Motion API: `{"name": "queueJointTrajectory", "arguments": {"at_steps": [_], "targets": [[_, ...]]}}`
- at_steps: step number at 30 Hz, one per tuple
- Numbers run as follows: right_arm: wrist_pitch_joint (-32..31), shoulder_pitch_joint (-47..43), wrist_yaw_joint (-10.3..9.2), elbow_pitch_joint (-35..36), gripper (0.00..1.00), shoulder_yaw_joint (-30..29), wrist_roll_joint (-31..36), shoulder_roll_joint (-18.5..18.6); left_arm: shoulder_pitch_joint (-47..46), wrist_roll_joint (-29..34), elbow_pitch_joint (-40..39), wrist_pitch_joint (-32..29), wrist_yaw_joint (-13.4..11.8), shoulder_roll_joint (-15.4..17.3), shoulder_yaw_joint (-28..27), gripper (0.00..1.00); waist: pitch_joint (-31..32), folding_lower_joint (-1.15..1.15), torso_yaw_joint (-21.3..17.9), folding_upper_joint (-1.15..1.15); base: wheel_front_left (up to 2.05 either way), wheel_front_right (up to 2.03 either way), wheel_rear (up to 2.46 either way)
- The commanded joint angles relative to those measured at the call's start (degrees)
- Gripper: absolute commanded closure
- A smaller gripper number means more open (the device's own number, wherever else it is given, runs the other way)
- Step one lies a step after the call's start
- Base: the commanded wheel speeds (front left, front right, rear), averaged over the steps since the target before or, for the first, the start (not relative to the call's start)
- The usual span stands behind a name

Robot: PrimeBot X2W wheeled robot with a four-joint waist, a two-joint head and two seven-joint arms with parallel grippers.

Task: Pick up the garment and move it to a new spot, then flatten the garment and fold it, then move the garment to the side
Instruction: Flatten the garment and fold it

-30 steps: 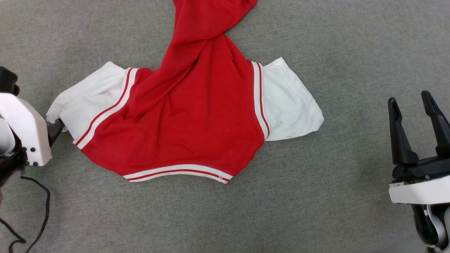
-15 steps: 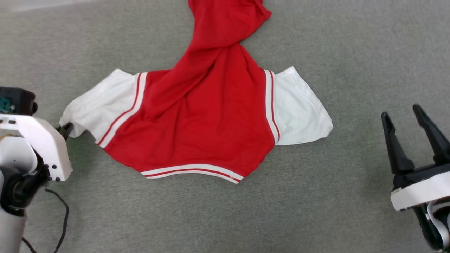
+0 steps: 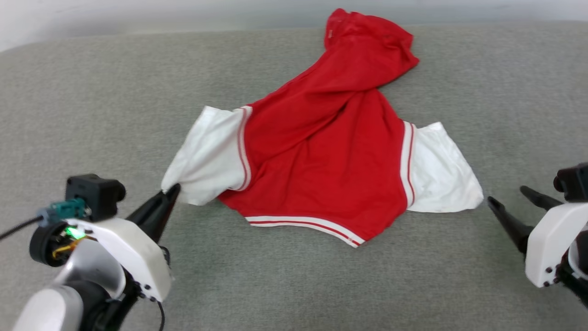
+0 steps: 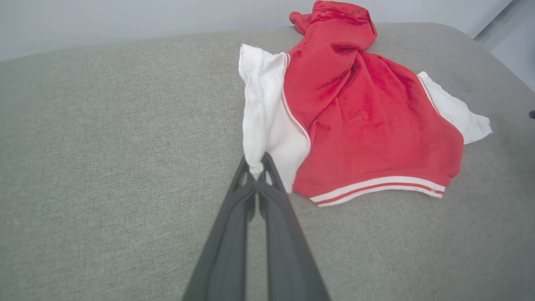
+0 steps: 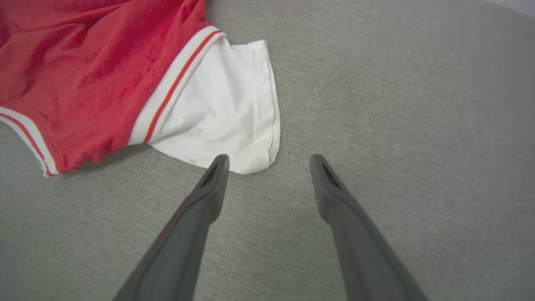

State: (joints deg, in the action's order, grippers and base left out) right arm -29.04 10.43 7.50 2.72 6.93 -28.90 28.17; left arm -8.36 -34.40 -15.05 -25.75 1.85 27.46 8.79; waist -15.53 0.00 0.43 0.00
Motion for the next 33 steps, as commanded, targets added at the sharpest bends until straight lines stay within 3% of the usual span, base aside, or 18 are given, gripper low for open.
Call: {"name": "queueJointTrajectory", "arguments": {"at_steps": [1, 9, 15, 16, 17, 18, 19, 26, 33], "targets": [[-2.60, 1.37, -0.02, -0.39, 0.00, -0.37, 1.33, 0.79, 0.85, 0.78, -1.48, 0.71, -0.51, -0.50, 0.59, 1.00, -0.27, 0.00, 1.78, 0.00, 0.00, 0.00, 0.00], [-14.56, 6.46, -0.02, -7.16, 0.00, 0.26, 5.19, 0.60, 2.36, 5.66, -5.23, 4.93, -1.81, -5.48, 7.09, 1.00, -4.07, 0.00, 7.59, 0.00, 0.00, 0.00, 0.00], [-16.39, 4.92, 0.00, -11.77, 0.00, 3.46, 4.43, -0.24, 0.87, 6.54, -4.37, 6.30, -1.39, -7.15, 9.41, 1.00, -5.61, 0.00, 9.74, 0.00, 0.00, 0.00, 0.00], [-16.59, 4.50, 0.04, -12.64, 0.05, 4.34, 4.51, -0.31, 0.80, 6.66, -4.12, 6.44, -1.35, -7.30, 9.61, 1.00, -5.66, 0.00, 9.91, 0.00, 0.00, 0.00, 0.00], [-16.55, 4.06, 0.07, -13.52, 0.51, 5.19, 4.65, -0.30, 0.73, 6.87, -3.75, 6.59, -1.45, -7.32, 9.74, 1.00, -5.67, 0.00, 10.05, 0.00, 0.00, 0.00, 0.00], [-16.51, 3.64, 0.07, -14.39, 0.71, 6.01, 4.73, -0.29, 0.65, 7.02, -3.41, 6.86, -1.46, -7.29, 9.83, 1.00, -5.64, 0.00, 10.15, 0.00, 0.00, 0.00, 0.00], [-16.49, 3.16, 0.07, -15.04, 1.00, 6.84, 4.56, -0.20, 0.61, 7.11, -3.12, 6.98, -1.45, -7.31, 9.95, 1.00, -5.56, 0.00, 10.20, 0.00, 0.00, 0.00, 0.00], [-11.57, 4.46, 0.06, -16.49, 1.00, 8.41, 3.24, 1.46, 1.66, 6.39, -1.54, 7.51, -1.54, -6.56, 9.16, 1.00, -3.07, 0.00, 8.86, 0.00, 0.00, 0.00, 0.00], [-5.64, 8.18, -0.03, -12.65, 1.00, 6.74, 1.16, 4.70, 3.25, 5.11, -2.57, 8.29, -1.99, -4.84, 6.40, 1.00, 1.40, 0.00, 5.69, 0.00, 0.00, 0.00, 0.00]]}}
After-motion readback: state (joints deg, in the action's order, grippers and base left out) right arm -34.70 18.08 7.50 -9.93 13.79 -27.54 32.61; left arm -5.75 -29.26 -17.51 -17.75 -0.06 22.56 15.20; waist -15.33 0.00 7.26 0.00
